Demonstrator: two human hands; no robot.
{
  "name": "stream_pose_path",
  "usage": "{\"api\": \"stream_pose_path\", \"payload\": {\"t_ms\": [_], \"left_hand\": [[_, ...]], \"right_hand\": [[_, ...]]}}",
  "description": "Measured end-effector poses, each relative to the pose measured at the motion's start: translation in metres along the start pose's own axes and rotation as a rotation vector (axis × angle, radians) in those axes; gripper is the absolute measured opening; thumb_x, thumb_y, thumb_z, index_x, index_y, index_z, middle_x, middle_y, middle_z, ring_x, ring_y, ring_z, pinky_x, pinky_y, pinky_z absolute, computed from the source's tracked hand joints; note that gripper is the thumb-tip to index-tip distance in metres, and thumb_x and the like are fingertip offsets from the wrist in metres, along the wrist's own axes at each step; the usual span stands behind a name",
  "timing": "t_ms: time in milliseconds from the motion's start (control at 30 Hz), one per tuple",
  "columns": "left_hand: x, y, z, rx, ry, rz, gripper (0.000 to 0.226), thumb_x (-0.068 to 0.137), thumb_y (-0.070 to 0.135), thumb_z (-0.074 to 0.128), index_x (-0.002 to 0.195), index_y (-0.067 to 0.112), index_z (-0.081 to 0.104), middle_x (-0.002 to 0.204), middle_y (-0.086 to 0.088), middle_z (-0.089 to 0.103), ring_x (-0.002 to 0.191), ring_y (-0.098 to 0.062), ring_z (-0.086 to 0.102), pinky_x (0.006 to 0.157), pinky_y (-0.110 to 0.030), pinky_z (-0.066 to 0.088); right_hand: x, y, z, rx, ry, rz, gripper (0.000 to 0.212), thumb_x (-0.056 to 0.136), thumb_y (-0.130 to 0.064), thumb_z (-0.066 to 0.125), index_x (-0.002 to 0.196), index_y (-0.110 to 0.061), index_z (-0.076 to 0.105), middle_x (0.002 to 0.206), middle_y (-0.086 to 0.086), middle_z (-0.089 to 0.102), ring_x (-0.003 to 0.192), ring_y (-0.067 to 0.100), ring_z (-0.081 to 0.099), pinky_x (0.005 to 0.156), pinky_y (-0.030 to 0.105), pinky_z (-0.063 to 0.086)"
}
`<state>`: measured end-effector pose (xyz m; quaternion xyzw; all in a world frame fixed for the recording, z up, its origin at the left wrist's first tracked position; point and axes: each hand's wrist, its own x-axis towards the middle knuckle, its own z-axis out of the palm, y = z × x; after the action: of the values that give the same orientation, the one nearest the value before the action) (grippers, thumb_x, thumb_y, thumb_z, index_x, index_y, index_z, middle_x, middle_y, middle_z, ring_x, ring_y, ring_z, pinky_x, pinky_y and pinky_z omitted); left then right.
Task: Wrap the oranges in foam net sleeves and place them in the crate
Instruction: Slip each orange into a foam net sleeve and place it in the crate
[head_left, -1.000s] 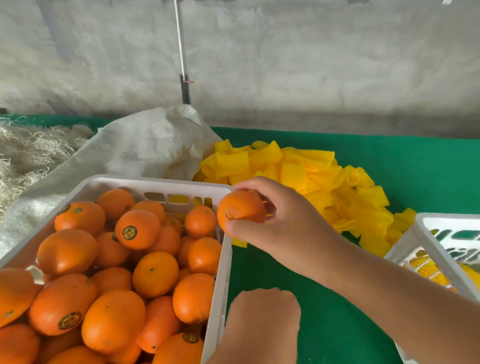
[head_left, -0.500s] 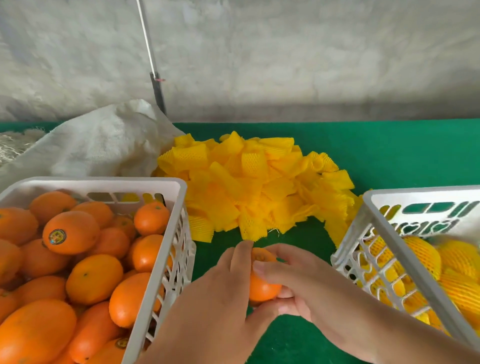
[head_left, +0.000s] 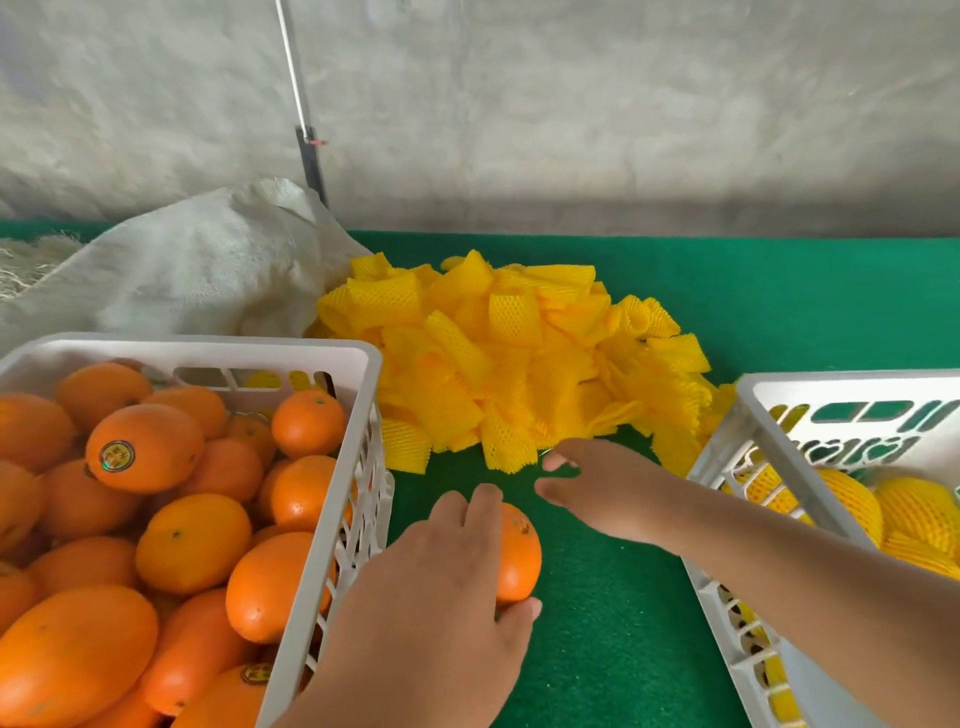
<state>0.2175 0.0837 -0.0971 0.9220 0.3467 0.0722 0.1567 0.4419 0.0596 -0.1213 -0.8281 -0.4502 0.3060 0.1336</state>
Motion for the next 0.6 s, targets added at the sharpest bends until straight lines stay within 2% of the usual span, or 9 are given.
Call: {"api": "stream_pose_path", "payload": {"t_ms": [33, 100, 133, 233, 300, 367, 467, 533, 600], "left_hand": [[0.000, -0.001, 0.001, -0.006, 0.013, -0.003, 0.080, 0.089, 0.077, 0.058, 0.141, 0.046, 0.006, 0.127, 0.019, 0.037, 0.098, -0.004, 0.041, 0.081, -0.024, 0.036], [0.000, -0.004, 0.002, -0.030, 0.049, -0.012, 0.078, 0.090, 0.072, 0.061, 0.139, 0.045, 0.007, 0.129, 0.019, 0.036, 0.098, -0.003, 0.041, 0.082, -0.022, 0.034], [0.001, -0.005, 0.002, -0.043, 0.071, -0.013, 0.078, 0.090, 0.069, 0.063, 0.138, 0.045, 0.007, 0.128, 0.020, 0.036, 0.098, -0.004, 0.041, 0.082, -0.021, 0.034], [0.000, -0.006, 0.003, -0.085, 0.120, -0.029, 0.079, 0.091, 0.063, 0.067, 0.138, 0.045, 0.007, 0.119, 0.022, 0.028, 0.097, -0.004, 0.040, 0.082, -0.020, 0.033], [0.001, -0.005, 0.003, -0.089, 0.129, -0.030, 0.077, 0.091, 0.061, 0.068, 0.136, 0.045, 0.008, 0.112, 0.023, 0.020, 0.096, -0.004, 0.039, 0.082, -0.020, 0.032], [0.001, -0.005, 0.003, -0.099, 0.125, -0.036, 0.077, 0.091, 0.061, 0.067, 0.136, 0.045, 0.007, 0.110, 0.022, 0.018, 0.097, -0.004, 0.038, 0.082, -0.020, 0.031], [0.002, -0.004, 0.003, -0.115, 0.122, -0.039, 0.078, 0.091, 0.062, 0.066, 0.136, 0.046, 0.005, 0.109, 0.023, 0.017, 0.097, -0.004, 0.037, 0.082, -0.020, 0.030], [0.002, -0.004, 0.002, -0.116, 0.123, -0.032, 0.076, 0.091, 0.062, 0.065, 0.135, 0.046, 0.006, 0.110, 0.023, 0.018, 0.097, -0.004, 0.038, 0.081, -0.019, 0.030], [0.002, -0.004, 0.002, -0.117, 0.125, -0.025, 0.075, 0.091, 0.063, 0.063, 0.136, 0.046, 0.005, 0.115, 0.023, 0.024, 0.098, -0.003, 0.039, 0.081, -0.019, 0.031]], "right_hand": [[0.013, -0.001, 0.001, -0.067, 0.039, -0.021, 0.041, 0.104, -0.049, 0.060, 0.140, -0.030, 0.057, 0.145, 0.006, 0.052, 0.071, 0.012, 0.064, 0.054, 0.019, 0.043], [0.036, -0.004, 0.001, -0.113, 0.097, -0.050, 0.033, 0.106, -0.040, 0.059, 0.137, -0.027, 0.061, 0.150, 0.009, 0.046, 0.065, 0.012, 0.057, 0.052, 0.022, 0.037], [0.045, -0.006, 0.002, -0.109, 0.123, -0.070, 0.029, 0.107, -0.035, 0.059, 0.134, -0.027, 0.063, 0.152, 0.010, 0.044, 0.072, 0.015, 0.060, 0.056, 0.023, 0.039], [0.068, -0.012, 0.009, -0.102, 0.182, -0.112, 0.024, 0.106, -0.029, 0.061, 0.130, -0.030, 0.066, 0.170, 0.008, 0.020, 0.127, 0.029, 0.057, 0.085, 0.029, 0.043], [0.082, -0.015, 0.014, -0.107, 0.159, -0.112, 0.035, 0.105, -0.029, 0.062, 0.140, -0.033, 0.062, 0.176, 0.001, -0.003, 0.142, 0.033, 0.047, 0.093, 0.030, 0.043], [0.093, -0.014, 0.018, -0.136, 0.111, -0.101, 0.047, 0.105, -0.028, 0.062, 0.152, -0.030, 0.052, 0.176, -0.001, -0.008, 0.149, 0.033, 0.040, 0.098, 0.030, 0.042], [0.098, -0.011, 0.017, -0.204, 0.079, -0.072, 0.050, 0.107, -0.023, 0.058, 0.153, -0.008, 0.050, 0.169, 0.015, 0.030, 0.146, 0.036, 0.042, 0.109, 0.041, 0.044], [0.095, -0.009, 0.015, -0.168, 0.115, -0.067, 0.040, 0.105, -0.015, 0.059, 0.137, 0.007, 0.059, 0.144, 0.026, 0.057, 0.129, 0.042, 0.056, 0.101, 0.049, 0.049], [0.091, -0.008, 0.011, -0.170, 0.148, -0.069, 0.037, 0.104, -0.016, 0.061, 0.133, 0.007, 0.060, 0.135, 0.025, 0.063, 0.122, 0.040, 0.060, 0.097, 0.049, 0.051]]}}
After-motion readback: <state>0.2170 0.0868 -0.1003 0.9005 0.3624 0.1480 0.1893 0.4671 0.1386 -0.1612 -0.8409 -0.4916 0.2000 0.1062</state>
